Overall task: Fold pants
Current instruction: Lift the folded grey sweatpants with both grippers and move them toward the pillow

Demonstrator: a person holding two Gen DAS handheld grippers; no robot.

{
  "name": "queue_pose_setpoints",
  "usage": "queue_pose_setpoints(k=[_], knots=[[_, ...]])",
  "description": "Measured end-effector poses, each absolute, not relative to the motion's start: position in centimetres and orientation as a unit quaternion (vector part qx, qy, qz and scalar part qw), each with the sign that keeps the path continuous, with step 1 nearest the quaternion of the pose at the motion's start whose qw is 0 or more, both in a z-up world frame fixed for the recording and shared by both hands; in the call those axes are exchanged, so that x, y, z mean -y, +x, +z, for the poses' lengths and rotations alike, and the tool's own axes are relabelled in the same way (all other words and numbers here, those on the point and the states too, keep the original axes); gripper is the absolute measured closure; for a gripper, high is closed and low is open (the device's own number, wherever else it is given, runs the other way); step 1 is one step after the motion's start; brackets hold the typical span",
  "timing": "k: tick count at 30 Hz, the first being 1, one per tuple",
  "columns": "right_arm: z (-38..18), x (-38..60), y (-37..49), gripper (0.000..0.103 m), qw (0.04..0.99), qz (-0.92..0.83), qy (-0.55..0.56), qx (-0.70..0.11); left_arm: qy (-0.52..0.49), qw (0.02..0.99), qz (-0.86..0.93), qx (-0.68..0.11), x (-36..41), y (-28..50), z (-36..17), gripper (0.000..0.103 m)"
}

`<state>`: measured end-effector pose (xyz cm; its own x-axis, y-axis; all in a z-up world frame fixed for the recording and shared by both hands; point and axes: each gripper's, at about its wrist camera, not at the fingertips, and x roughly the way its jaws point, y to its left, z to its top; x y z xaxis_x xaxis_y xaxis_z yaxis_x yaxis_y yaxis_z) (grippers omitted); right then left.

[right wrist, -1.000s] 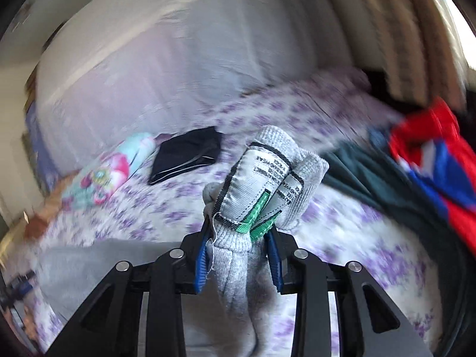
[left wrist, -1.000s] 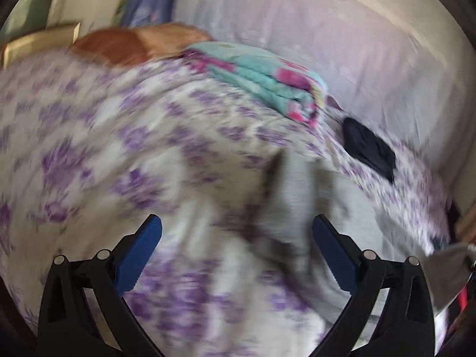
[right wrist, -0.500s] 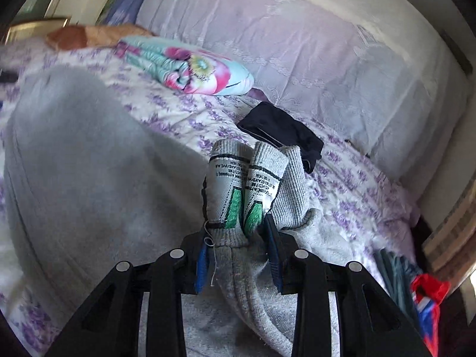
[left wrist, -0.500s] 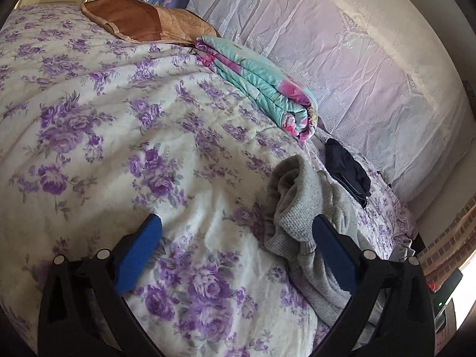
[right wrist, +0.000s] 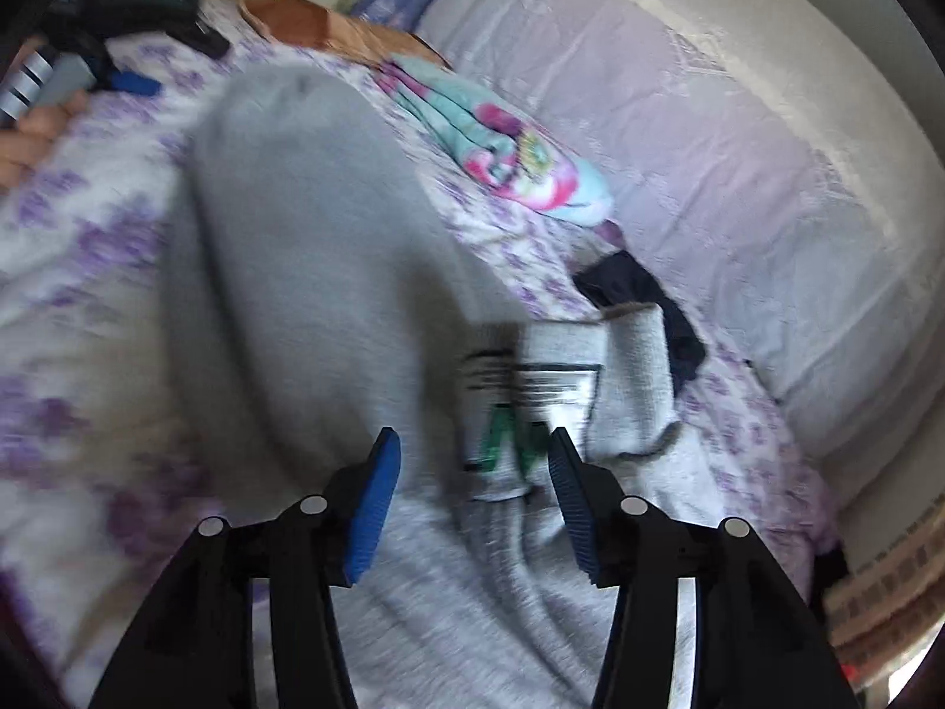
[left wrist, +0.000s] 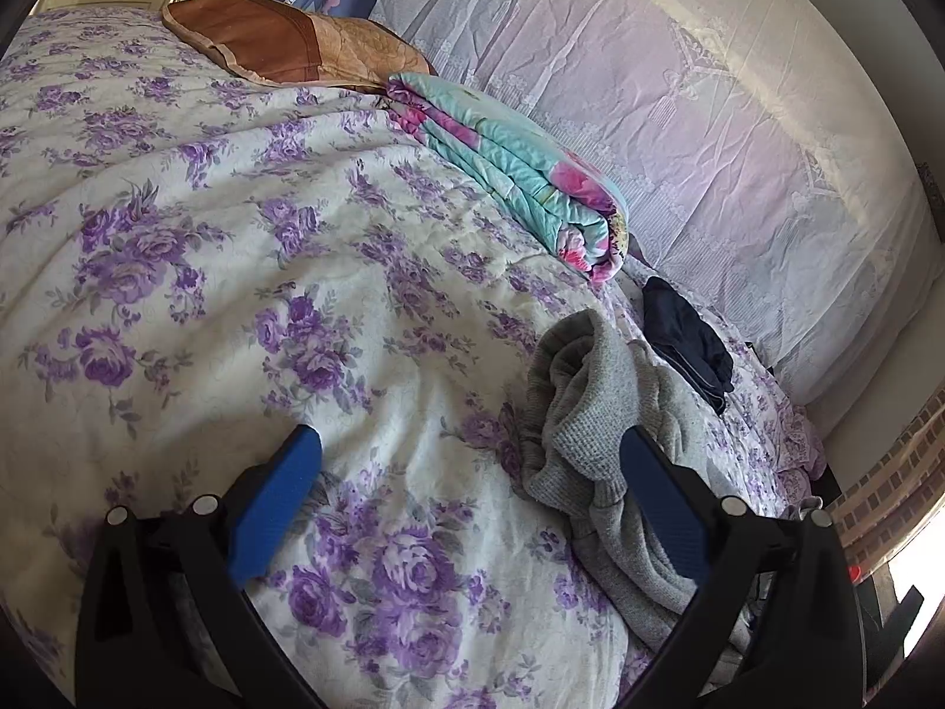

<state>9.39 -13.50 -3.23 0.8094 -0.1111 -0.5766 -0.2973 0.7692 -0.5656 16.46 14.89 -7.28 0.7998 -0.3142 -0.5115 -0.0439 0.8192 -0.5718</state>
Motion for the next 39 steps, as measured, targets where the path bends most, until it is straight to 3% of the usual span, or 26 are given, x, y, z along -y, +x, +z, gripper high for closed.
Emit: queue_pose_setpoints(k=[4,8,12,14,17,22,25,27,32,39], knots=[[0.9,16.2,8.5,0.05,0.931,0.066,-0.219,-0.286,-0.292,0.903,-0.075,-0.307,-14.9,16.5,-7.3,0.005],[3.3,21.5,11.7,0.044,0.951,-0.039,-0.142,-0.272,-0.291,0.903,-0.075,-0.307,-14.9,16.5,-7.4,0.005],[1.2,24.0,16.2,0.044,0.934,-0.066,-0.089,-0.34,-0.291,0.903,-0.074,-0.308,-14.9,16.5,-7.4,0.005],[-2.0,23.1,18.1,0.043,0.913,-0.047,-0.093,-0.395,-0.291,0.903,-0.074,-0.308,-14.9,16.5,-7.4,0.005],[-4.2,21.0,18.2,0.041,0.914,-0.06,-0.135,-0.378,-0.289,0.903,-0.072,-0.31,-14.8,16.5,-7.5,0.005],[-1.9,22.8,17.1,0.039,0.926,-0.035,-0.088,-0.365,-0.285,0.903,-0.07,-0.315,-14.8,16.8,-7.5,0.004],[0.6,24.4,15.5,0.033,0.941,-0.017,-0.02,-0.337,-0.285,0.903,-0.069,-0.315,-14.8,16.9,-7.5,0.004],[1.3,24.8,15.5,0.021,0.943,-0.036,-0.023,-0.329,-0.284,0.903,-0.067,-0.316,-14.8,16.9,-7.5,0.004],[-4.6,25.1,19.0,0.01,0.908,-0.023,-0.01,-0.419,-0.283,0.903,-0.067,-0.317,-14.8,16.9,-7.6,0.004],[-1.1,26.2,15.5,0.01,0.931,-0.011,0.046,-0.361,-0.278,0.902,-0.066,-0.324,-14.6,17.1,-7.7,0.004]])
